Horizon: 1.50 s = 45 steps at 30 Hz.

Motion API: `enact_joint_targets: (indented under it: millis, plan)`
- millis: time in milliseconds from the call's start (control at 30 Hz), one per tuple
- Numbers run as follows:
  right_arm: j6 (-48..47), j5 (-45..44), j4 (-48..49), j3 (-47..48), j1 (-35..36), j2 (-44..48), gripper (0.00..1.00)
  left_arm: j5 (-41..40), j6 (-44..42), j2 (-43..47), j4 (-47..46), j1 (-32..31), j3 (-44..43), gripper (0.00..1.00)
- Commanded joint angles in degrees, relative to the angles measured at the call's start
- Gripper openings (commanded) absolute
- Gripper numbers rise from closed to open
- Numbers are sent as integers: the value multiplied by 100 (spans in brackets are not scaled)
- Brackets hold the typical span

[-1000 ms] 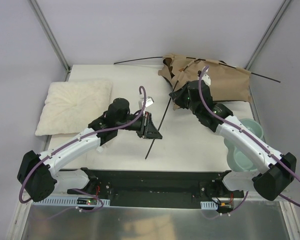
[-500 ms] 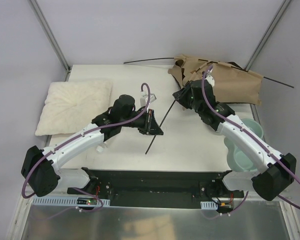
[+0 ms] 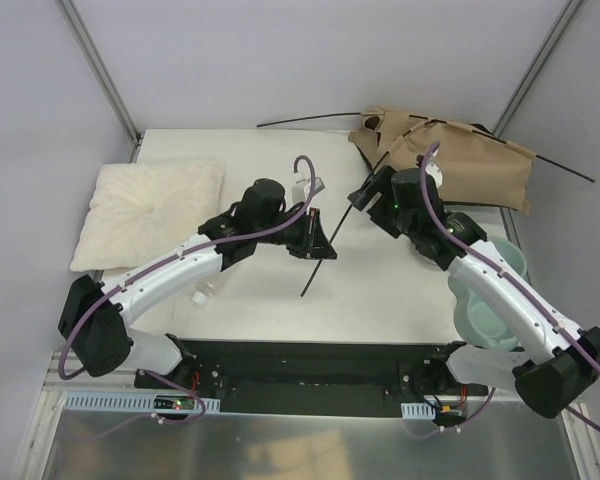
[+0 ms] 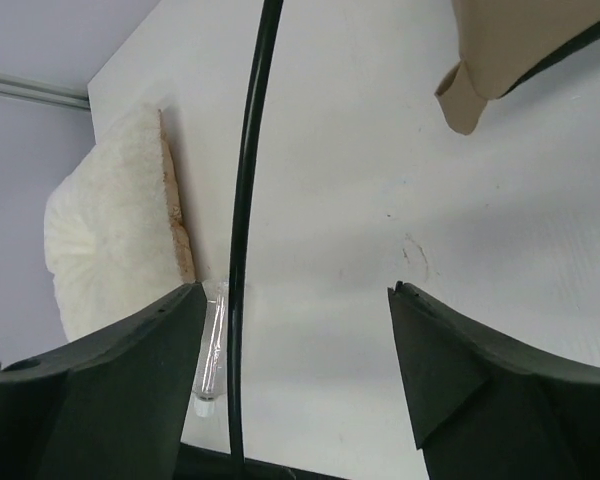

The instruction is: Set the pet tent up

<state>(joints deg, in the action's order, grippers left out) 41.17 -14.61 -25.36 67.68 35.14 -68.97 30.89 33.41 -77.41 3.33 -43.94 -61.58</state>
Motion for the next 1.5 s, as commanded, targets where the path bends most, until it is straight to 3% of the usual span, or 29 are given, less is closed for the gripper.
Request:
enact_joint_targets:
  millis: [0, 400, 567, 700, 1200, 1467]
  plan:
    - [225, -174, -582, 201, -24, 489, 82, -233, -256, -160, -395, -18, -442, 0]
    - [-214, 1029, -847, 202, -33, 1324, 81, -172, -309, -495, -351, -35, -882, 0]
    - [-390, 1697, -786, 9, 37, 1439, 74, -277, -335, -565, -351, -27, -978, 0]
    - [-627, 1936, -461, -263, 300, 1448, 62, -295, -353, -626, -351, -35, -1066, 0]
    - [-373, -550, 1244, -1231, 1153, 1781, 55, -259, -458, -609, -351, -35, -1058, 0]
    - [-303, -499, 1359, -1161, 1153, 1369, 53, -312, -449, -600, -421, -35, -1049, 0]
